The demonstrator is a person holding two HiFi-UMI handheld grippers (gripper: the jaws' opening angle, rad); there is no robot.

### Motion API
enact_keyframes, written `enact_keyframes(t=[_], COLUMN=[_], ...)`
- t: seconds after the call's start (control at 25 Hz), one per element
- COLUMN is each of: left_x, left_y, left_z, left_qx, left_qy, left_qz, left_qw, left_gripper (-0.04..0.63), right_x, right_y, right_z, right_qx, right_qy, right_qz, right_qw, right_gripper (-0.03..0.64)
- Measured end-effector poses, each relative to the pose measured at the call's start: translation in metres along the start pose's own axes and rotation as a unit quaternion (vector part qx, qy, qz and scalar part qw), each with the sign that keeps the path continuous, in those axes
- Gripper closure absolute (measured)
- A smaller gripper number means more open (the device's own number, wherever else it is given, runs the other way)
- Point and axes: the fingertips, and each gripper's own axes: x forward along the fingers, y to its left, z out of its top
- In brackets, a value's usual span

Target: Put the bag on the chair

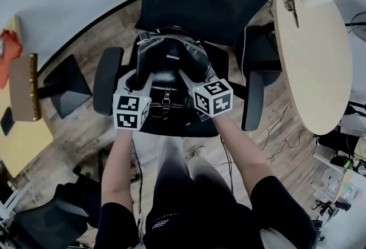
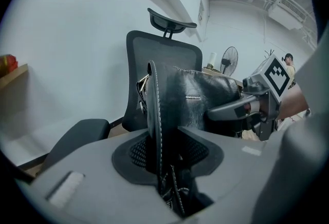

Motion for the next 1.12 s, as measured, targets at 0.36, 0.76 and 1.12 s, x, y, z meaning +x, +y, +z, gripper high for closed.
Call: enact_keyframes(t=[0.36,0.76,1.12], left_x=[0.020,0.029,0.030], left_y=[0.004,0.003,0.003], left_z=[-0.012,-0.026,-0.026], left_qx=[-0.012,-0.021,-0.029], left_qy=[0.015,0.016,0.016], left_qz=[-0.004,-0.012,-0.004], left_qw=[0.9998,0.9996,0.9994], left_gripper=[0.454,0.443,0.411], right_x=[0.015,0.017,0.012], right_y=[-0.020,-0.035,-0.043], right_z=[-0.012,-0.031,-0.036], right_qx=[0.037,0.071,0.092], right_qy=[0.000,0.002,0.026], right_qz=[-0.013,-0.039,-0.070], right_qw=[0.999,0.997,0.993], right_gripper=[0.522,0.461,0.399])
